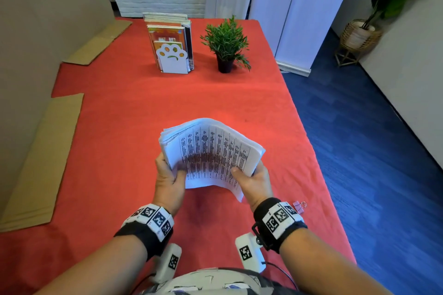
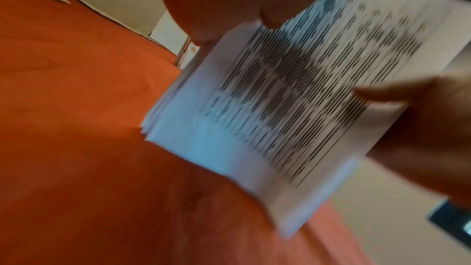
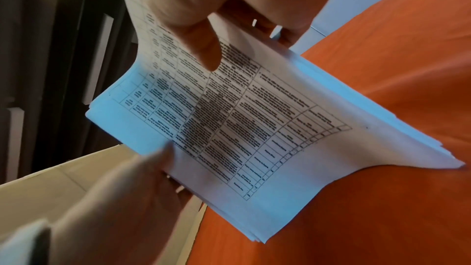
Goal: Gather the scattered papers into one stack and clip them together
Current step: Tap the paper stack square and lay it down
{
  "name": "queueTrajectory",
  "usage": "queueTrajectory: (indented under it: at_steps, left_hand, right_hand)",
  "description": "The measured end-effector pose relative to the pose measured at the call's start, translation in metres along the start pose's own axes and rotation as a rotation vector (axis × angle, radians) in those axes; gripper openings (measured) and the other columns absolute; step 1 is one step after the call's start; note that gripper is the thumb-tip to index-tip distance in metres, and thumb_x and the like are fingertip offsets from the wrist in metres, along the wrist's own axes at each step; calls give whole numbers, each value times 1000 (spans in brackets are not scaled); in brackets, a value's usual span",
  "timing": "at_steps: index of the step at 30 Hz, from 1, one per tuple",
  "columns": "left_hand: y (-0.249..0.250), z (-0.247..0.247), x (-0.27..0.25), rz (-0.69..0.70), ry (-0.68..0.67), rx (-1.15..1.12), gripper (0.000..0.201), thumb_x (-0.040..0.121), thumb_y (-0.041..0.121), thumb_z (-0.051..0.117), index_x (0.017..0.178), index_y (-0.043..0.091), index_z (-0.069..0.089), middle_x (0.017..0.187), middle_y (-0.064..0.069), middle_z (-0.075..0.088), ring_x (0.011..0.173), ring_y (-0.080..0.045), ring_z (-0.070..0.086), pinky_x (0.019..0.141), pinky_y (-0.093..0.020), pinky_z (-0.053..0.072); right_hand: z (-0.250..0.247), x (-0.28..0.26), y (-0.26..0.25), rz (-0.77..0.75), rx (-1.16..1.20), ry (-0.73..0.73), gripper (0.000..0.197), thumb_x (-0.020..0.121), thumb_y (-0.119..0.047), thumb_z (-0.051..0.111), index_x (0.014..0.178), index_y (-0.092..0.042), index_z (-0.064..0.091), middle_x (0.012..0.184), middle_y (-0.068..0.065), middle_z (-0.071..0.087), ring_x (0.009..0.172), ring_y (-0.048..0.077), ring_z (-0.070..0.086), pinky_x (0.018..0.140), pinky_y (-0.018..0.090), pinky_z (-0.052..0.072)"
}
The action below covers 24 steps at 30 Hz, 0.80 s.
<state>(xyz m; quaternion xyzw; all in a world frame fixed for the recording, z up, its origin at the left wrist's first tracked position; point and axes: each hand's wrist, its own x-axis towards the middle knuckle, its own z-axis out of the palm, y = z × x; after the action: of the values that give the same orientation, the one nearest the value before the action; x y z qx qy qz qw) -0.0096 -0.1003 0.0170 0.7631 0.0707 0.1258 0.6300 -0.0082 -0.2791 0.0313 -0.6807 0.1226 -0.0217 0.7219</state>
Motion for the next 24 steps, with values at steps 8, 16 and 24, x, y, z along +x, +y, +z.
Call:
queueTrajectory:
  at_steps: [8, 16, 24]
  left_hand:
    - [77, -1, 21, 159, 344, -57, 39, 81, 53, 47, 105, 22, 49, 93, 7, 53, 81, 1, 49, 73, -5, 37]
    - [62, -9, 25, 221, 246, -165, 17, 87, 28, 58, 102, 30, 49, 87, 5, 50, 69, 4, 47, 69, -11, 40]
    - [21, -7, 20, -81, 5, -166, 53, 78, -14, 63, 111, 24, 45, 100, 0, 63, 81, 0, 66, 75, -11, 52]
  right_hand:
    - [-7, 1, -4, 63, 106, -98, 48, 64, -5, 65, 109, 7, 59, 96, 17, 67, 89, 26, 64, 89, 49, 52]
    - [-7, 6, -4, 94, 154, -120, 41, 61, -3, 66, 102, -1, 64, 79, 0, 72, 76, 16, 67, 77, 34, 57]
    - [-10, 22, -1, 188, 252, -17, 36, 63, 19, 64, 91, -4, 65, 68, -2, 73, 65, 15, 68, 73, 35, 57]
